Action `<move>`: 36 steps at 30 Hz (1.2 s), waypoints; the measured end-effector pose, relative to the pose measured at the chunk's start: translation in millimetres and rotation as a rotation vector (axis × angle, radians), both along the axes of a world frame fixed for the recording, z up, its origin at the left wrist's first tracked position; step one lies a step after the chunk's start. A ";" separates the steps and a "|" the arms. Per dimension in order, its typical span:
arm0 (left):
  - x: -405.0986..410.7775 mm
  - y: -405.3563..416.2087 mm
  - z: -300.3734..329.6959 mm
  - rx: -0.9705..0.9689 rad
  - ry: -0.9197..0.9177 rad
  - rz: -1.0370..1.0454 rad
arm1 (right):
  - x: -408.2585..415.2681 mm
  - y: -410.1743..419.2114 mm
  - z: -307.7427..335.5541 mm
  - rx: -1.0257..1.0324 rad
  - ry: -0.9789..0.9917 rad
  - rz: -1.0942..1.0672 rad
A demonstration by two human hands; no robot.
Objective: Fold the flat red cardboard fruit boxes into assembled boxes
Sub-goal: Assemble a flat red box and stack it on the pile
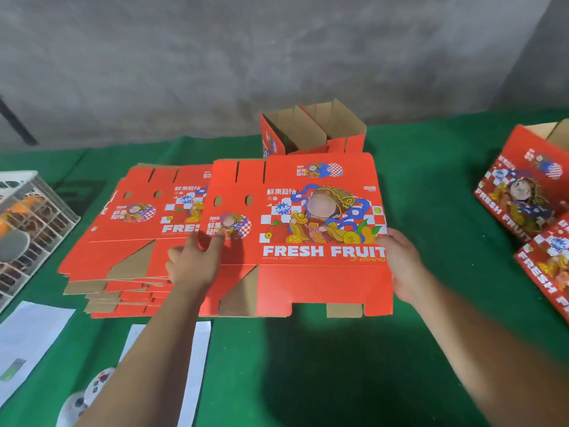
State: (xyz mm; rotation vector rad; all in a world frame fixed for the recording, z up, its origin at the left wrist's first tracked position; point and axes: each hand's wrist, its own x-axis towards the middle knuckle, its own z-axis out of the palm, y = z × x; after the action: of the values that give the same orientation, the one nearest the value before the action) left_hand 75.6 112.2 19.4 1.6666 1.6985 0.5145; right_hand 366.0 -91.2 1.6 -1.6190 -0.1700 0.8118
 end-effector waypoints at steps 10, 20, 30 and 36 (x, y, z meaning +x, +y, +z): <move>70.3 -54.4 10.8 -0.205 -0.519 -0.171 | 9.7 -23.7 7.9 -0.082 -0.185 0.262; 89.7 -86.3 32.8 -0.242 -0.573 -0.289 | 58.0 -70.8 38.5 0.027 -0.010 0.292; 99.7 -112.9 37.0 -0.063 -0.504 -0.429 | 107.9 -93.5 76.3 0.277 0.105 0.160; 128.5 -138.5 18.2 -0.285 -0.711 -0.369 | 99.7 -51.3 77.5 0.070 0.088 0.263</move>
State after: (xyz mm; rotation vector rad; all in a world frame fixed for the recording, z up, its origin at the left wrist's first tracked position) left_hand 204.1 -26.3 37.6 1.3231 0.8792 0.5644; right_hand 465.6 -142.5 79.1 -1.5100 -0.3499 1.0648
